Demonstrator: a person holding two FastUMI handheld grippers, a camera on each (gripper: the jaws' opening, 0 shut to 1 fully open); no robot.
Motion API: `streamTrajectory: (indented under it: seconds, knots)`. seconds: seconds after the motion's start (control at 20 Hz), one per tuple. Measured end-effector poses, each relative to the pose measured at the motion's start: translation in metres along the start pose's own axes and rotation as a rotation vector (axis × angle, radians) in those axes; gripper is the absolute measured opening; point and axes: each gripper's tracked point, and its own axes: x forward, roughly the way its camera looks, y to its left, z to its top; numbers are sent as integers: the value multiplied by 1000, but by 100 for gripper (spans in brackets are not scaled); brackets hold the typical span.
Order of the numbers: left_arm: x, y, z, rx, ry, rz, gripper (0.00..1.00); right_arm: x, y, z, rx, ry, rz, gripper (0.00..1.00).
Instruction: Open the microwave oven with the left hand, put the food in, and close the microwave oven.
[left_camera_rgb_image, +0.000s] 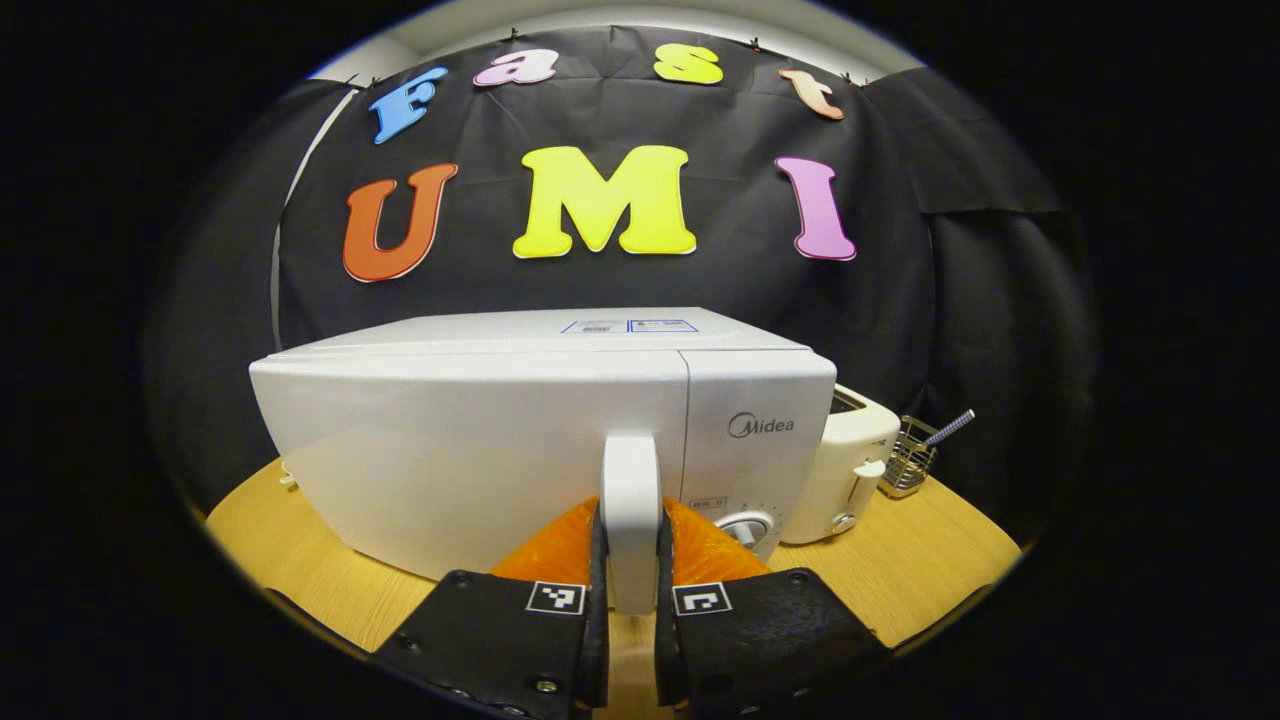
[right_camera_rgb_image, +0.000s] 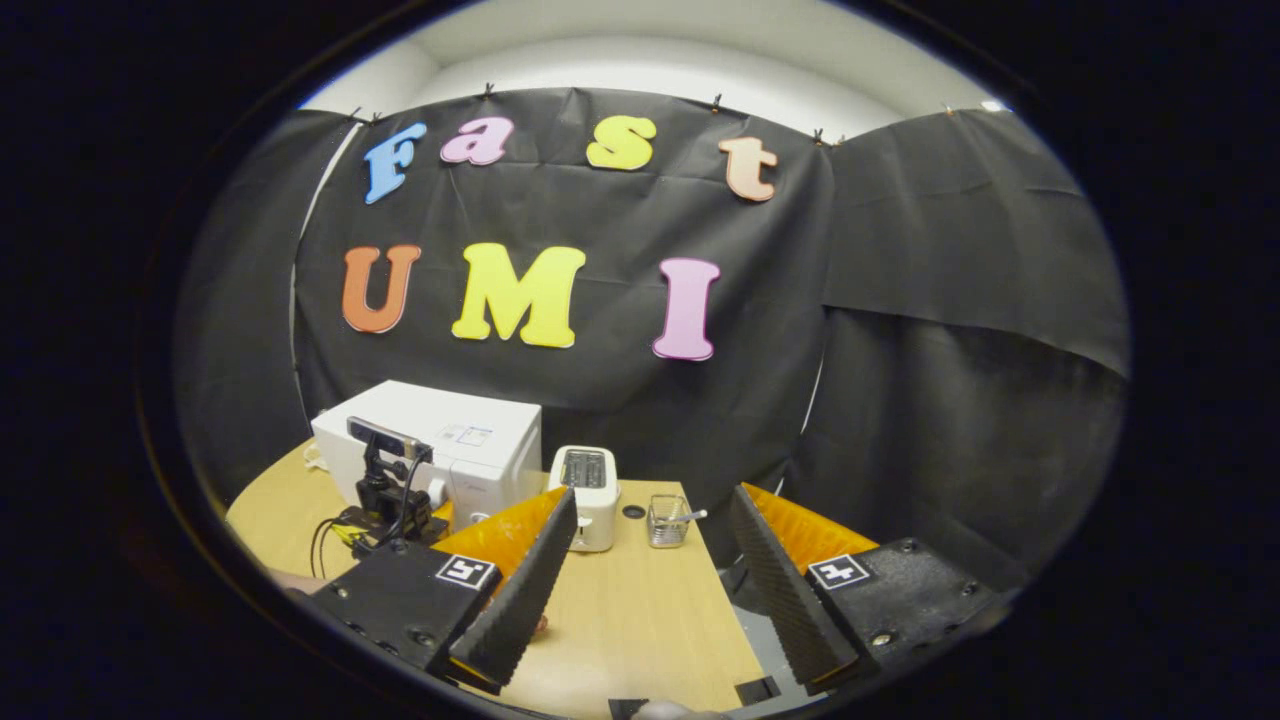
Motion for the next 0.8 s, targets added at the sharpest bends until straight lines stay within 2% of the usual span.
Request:
streamTrajectory:
  seconds: [0.5,0.55,0.8]
  knots:
    - [-9,0,-2,-13,25,-33,18,-7,5,3,1,-8,17,99]
    - [-10,0,-3,-20,27,-33,16,-9,6,4,2,-10,18,99]
    - [-63,11,-19,15,26,-42,16,-16,12,-1,-6,-7,27,98]
